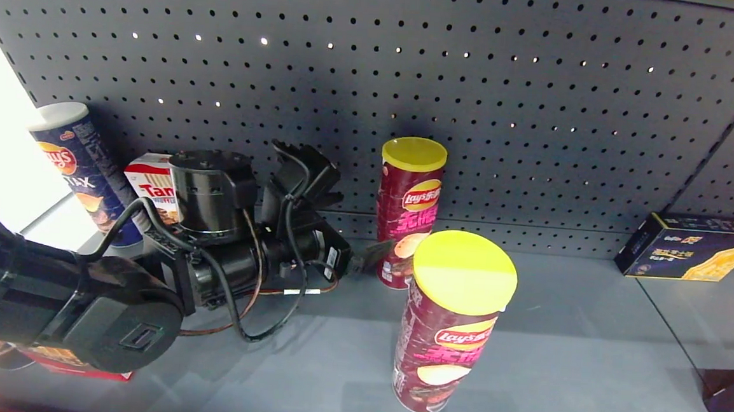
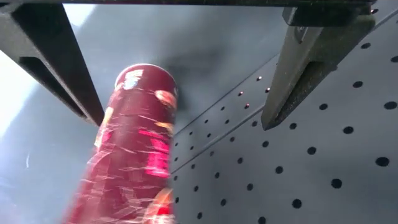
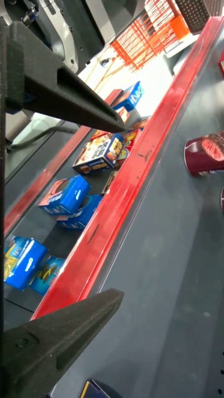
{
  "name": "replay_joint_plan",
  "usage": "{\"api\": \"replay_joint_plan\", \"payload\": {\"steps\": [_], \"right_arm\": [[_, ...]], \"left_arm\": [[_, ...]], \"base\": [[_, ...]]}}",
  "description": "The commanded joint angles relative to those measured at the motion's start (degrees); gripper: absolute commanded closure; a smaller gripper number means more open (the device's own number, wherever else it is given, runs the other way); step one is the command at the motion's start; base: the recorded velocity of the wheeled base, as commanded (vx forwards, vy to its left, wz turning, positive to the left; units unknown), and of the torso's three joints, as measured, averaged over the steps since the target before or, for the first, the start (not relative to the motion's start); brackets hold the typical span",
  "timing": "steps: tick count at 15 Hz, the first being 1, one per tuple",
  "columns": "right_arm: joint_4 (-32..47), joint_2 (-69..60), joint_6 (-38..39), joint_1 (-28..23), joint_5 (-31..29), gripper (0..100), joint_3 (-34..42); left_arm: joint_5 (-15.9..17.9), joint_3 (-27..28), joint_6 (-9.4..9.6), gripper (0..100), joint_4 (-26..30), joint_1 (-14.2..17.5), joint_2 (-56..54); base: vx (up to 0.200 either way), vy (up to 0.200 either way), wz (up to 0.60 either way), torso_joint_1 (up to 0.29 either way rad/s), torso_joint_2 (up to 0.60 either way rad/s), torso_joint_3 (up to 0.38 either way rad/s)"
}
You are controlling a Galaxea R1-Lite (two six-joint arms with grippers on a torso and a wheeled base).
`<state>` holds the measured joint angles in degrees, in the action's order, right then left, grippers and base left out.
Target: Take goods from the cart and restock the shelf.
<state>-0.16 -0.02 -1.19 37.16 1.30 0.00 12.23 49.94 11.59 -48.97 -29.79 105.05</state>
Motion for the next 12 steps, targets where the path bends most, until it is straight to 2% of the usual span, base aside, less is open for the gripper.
{"api": "replay_joint_plan", "payload": {"steps": [1,6,12], "right_arm": [[0.0,0.0,0.0,0.0,0.0,0,0.0],[0.0,0.0,0.0,0.1,0.0,0,0.0],[0.0,0.0,0.0,0.0,0.0,0,0.0]], "left_arm": [[-0.6,0.1,0.01,0,0.0,0.0,0.6],[-2.5,0.5,-0.17,0,0.0,0.2,1.2],[-3.0,0.4,-0.26,0,-0.1,0.7,1.1]], "base": [[0.0,0.0,0.0,0.0,0.0,0.0],[0.0,0.0,0.0,0.0,0.0,0.0],[0.0,0.0,0.0,0.0,0.0,0.0]]}}
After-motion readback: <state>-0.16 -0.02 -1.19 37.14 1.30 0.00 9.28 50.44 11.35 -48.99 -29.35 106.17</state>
